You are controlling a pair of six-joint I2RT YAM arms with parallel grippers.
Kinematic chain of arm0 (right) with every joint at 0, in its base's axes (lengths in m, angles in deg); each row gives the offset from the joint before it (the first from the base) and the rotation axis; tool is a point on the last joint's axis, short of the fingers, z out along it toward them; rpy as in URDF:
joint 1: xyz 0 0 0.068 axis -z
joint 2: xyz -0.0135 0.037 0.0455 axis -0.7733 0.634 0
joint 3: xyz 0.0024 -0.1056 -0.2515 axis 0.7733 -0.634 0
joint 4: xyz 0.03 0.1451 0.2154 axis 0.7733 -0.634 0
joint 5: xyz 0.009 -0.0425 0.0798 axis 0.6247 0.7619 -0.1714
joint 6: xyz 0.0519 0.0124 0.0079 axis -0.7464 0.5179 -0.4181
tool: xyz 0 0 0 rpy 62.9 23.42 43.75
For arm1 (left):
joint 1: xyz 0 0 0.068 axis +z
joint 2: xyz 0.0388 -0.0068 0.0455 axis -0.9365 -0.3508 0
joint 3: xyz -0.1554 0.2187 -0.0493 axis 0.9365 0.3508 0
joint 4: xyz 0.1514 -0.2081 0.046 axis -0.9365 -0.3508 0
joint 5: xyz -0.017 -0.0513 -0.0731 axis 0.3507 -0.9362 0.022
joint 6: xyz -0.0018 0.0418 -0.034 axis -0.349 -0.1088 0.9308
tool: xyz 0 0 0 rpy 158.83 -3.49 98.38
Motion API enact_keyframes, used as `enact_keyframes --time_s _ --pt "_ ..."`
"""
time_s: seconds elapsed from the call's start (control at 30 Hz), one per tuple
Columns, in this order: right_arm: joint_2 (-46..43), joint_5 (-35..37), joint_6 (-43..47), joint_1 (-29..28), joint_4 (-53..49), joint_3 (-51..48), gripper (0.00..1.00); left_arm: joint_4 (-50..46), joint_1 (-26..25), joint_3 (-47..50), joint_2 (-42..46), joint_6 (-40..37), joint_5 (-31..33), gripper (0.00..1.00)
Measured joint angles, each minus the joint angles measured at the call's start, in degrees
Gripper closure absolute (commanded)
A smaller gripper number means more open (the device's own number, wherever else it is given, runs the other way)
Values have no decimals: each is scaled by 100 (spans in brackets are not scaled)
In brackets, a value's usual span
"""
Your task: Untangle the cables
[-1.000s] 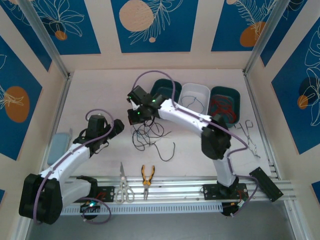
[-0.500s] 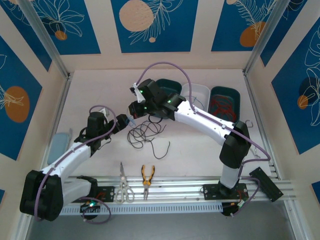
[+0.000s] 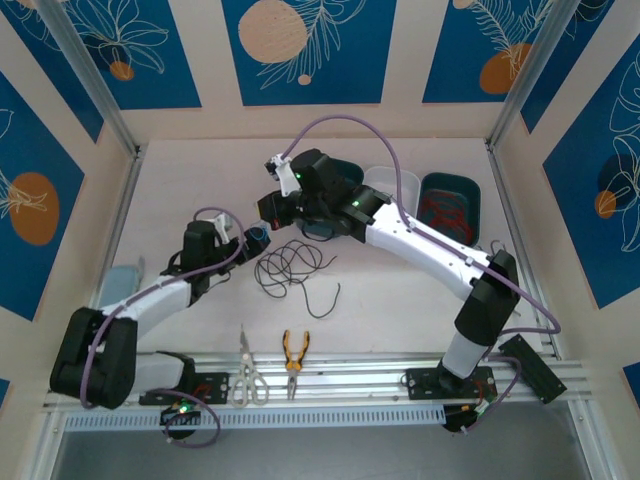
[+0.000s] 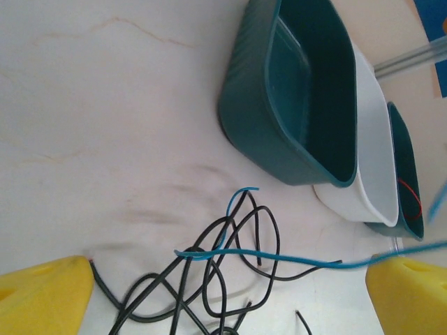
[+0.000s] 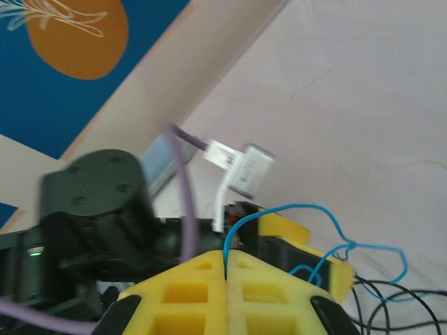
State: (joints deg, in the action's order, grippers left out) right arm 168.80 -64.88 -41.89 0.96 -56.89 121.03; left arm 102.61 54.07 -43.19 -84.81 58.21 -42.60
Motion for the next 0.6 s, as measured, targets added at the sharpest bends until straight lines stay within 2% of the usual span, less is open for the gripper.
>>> enact_keyframes --time_s 0.17,0.27,0.37,0.5,0.57,0.6 --pt "-153 -221 0 31 157 -87 100 162 -94 -133 -420 111 -15 16" --pt "-289 -273 2 48 184 -146 100 190 -103 -155 -514 179 92 41" --pt "-494 -306 46 81 190 -153 100 177 -103 -155 -546 262 238 58" --pt "-903 -330 111 136 315 -190 100 173 -103 -155 -560 354 476 64" --pt "-1121 -341 151 153 428 -247 100 168 -103 -153 -560 402 588 64" --pt "-1235 -350 177 166 479 -280 100 153 -103 -153 -560 407 651 60"
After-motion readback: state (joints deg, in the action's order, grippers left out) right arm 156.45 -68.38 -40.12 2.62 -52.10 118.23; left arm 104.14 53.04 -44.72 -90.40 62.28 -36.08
